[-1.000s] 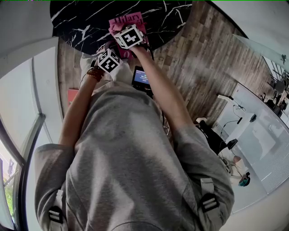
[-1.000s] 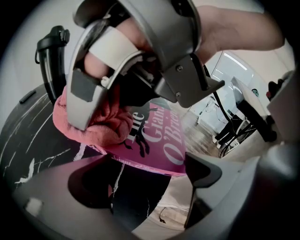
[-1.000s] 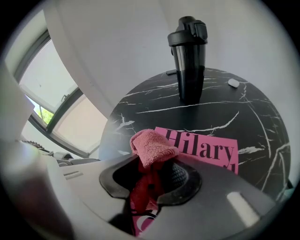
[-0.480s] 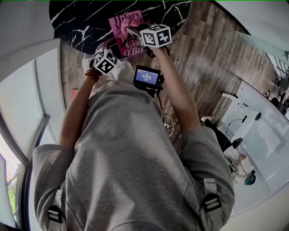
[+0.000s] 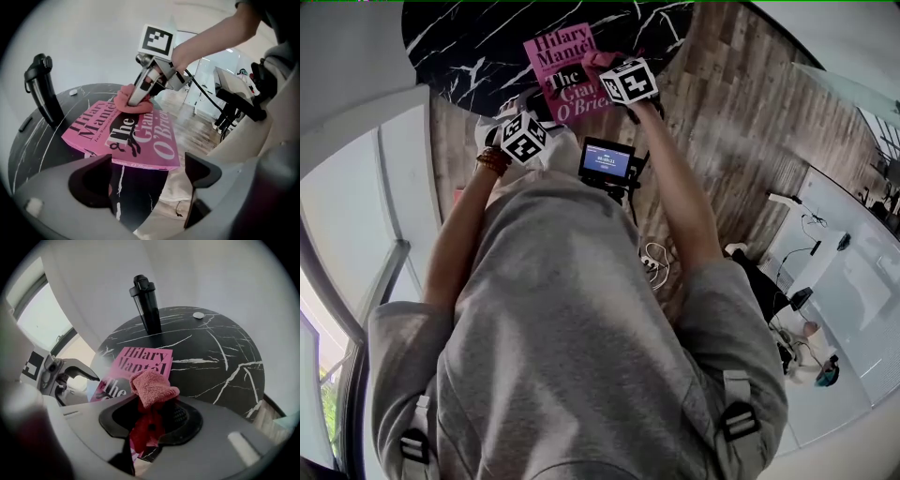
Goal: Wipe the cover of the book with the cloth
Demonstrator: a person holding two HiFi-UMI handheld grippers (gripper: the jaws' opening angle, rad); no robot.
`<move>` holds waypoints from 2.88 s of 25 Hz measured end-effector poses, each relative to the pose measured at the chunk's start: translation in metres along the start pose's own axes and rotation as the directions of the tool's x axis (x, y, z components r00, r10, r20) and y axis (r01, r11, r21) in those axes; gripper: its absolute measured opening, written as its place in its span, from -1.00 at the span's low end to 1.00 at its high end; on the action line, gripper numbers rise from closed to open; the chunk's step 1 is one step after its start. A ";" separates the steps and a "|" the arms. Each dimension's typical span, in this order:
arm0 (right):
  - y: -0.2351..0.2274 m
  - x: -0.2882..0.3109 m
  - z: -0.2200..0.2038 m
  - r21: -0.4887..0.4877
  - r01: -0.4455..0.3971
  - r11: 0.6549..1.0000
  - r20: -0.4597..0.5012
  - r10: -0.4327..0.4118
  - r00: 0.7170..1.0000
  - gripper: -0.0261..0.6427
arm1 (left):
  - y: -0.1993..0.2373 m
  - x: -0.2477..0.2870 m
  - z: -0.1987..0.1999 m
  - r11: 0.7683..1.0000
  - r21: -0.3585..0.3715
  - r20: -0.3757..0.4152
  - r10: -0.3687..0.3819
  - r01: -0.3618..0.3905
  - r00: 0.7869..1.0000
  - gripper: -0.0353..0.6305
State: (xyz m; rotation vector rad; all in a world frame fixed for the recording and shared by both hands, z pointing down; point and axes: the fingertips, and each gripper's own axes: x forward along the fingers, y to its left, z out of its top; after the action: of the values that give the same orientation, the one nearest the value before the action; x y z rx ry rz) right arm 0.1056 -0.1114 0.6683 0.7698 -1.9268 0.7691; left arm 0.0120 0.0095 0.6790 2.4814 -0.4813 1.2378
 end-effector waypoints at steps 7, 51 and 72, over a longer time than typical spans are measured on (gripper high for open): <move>-0.005 0.005 -0.002 0.129 -0.008 0.992 0.044 0.003 0.999 -0.49 | -0.005 0.005 -0.002 0.999 -0.015 -0.029 0.032 -0.032 0.999 0.52; 0.071 0.030 0.037 -0.002 -0.014 1.000 0.008 0.014 1.000 -0.53 | 0.001 0.006 -0.001 0.996 -0.032 -0.001 0.089 -0.089 0.996 0.52; 0.116 0.009 0.054 0.147 -0.452 0.880 0.178 0.426 0.887 -0.51 | 0.002 0.008 -0.004 0.992 -0.001 -0.003 0.126 -0.126 0.992 0.52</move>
State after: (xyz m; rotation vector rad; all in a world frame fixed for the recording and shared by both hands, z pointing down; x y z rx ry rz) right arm -0.0141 -0.0832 0.6308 0.5028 -2.2161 1.2139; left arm 0.0128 0.0086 0.6876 2.4811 -0.6467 1.2870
